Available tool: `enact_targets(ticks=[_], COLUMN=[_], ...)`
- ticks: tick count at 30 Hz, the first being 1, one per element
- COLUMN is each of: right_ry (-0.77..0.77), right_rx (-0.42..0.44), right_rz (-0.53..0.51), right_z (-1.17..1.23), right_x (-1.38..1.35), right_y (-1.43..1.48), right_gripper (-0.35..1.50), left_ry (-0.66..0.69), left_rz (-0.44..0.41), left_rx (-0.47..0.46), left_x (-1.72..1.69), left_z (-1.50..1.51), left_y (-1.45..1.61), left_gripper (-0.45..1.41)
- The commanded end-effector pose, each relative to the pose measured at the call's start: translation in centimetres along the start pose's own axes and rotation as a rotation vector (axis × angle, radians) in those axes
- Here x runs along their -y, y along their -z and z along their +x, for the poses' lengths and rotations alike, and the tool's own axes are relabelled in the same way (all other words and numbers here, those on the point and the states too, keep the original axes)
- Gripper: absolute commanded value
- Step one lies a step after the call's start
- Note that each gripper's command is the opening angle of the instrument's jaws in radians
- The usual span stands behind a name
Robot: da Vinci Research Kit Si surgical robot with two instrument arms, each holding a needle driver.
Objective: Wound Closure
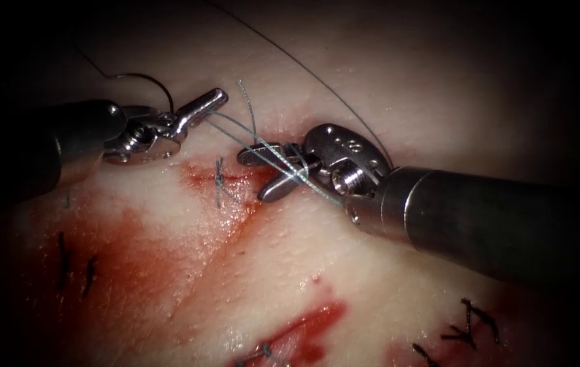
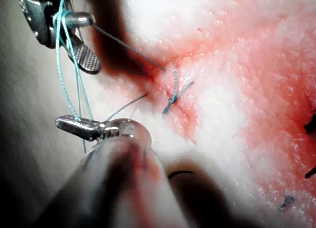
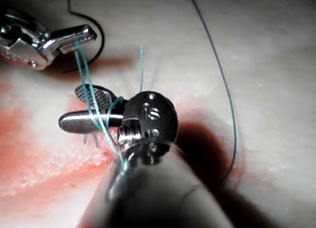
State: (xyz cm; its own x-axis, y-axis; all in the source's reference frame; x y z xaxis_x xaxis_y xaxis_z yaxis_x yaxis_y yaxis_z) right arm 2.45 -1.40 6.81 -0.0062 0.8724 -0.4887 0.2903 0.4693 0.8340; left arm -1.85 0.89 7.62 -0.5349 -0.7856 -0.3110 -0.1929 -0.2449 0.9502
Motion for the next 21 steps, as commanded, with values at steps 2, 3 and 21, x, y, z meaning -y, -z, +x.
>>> enact_targets(ticks=[2,3,21], right_ry=[-0.003,-0.004,-0.002], right_rx=[0.005,0.006,-0.229], right_rz=[0.006,0.007,-0.105], right_z=[0.01,0.02,0.66], right_x=[-0.03,-0.02,-0.22], right_y=[-0.09,-0.10,0.11], right_gripper=[1.30,1.30,1.31], left_ry=[-0.003,-0.004,-0.024], left_rz=[0.002,0.002,0.022], left_rx=[0.004,0.005,-0.007], left_x=[-0.05,-0.06,-0.15], left_z=[-0.06,-0.07,0.43], left_y=[-0.13,-0.15,0.08], left_gripper=[-0.45,-0.45,-0.45])
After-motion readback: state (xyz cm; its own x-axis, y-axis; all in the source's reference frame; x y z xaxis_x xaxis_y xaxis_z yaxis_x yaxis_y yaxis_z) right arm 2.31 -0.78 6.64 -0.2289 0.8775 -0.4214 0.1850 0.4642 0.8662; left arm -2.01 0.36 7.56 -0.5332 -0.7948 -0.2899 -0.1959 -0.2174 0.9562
